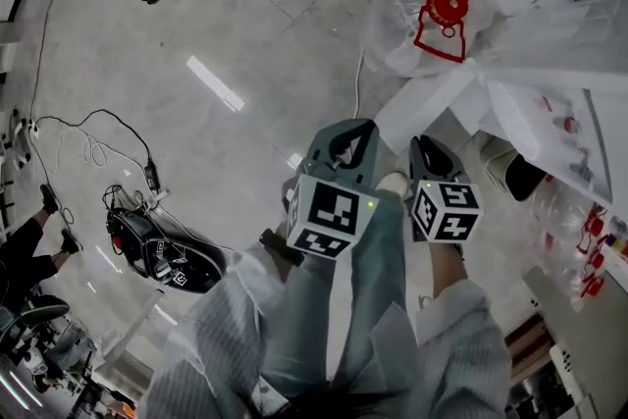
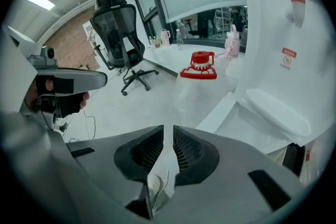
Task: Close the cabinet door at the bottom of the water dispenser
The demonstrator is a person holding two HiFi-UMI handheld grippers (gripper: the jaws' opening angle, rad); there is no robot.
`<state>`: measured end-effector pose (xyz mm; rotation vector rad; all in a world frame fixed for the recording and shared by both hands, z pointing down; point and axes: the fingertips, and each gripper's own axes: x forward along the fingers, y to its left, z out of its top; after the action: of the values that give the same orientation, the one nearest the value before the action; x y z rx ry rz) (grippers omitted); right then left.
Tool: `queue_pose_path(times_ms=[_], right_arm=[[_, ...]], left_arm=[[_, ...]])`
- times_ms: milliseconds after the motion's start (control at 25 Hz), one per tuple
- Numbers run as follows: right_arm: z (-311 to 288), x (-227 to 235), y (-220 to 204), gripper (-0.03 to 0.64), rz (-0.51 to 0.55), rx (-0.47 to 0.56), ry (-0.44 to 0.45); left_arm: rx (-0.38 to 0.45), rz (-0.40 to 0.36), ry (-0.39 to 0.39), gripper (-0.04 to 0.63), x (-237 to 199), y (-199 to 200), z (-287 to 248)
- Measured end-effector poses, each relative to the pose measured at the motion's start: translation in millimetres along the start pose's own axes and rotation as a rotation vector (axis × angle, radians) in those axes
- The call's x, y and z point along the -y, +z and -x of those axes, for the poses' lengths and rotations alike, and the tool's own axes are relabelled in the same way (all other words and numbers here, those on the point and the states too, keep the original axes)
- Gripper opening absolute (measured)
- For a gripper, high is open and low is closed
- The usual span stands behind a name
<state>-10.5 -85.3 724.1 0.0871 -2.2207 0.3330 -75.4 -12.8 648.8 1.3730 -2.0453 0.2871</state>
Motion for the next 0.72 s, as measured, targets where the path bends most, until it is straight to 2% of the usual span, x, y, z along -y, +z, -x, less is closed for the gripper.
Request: queue_pose_path(times_ms=[80, 160, 240, 360, 480, 720], right_arm=[[-12.1, 0.8, -17.1, 0.027, -0.004, -0.044, -0.010], [-23.3, 1.5, -31.1, 0.103, -0.020, -0.084, -0.016], [-33.4, 2.0, -40.8, 0.135, -0.041, -0.115, -0.024], [-47.3, -1.5, -51.5, 0.158, -0.033, -0.156, -0.039], [-59.6, -5.1, -58.0, 0.192, 0.026, -0.180, -0.068], [-73.4, 3.8, -65.4, 0.199, 0.088, -0.208, -0.192]], left_arm=[[-0.025, -0.001, -0.013, 0.009, 0.9, -11.6, -7.4], [-0.042, -0.004, -0.025, 0.009, 0.6, -19.9, -14.6], [-0.054, -0.006, -0.035, 0.010, -1.4, -25.4, -20.1], [-0.064, -0.007, -0.047, 0.009, -6.2, -30.2, -23.4], [-0.066, 0.003, -0.054, 0.011, -12.1, -33.4, -22.8], [-0.096, 0.023, -0.058, 0.010, -27.4, -47.7, -17.7]])
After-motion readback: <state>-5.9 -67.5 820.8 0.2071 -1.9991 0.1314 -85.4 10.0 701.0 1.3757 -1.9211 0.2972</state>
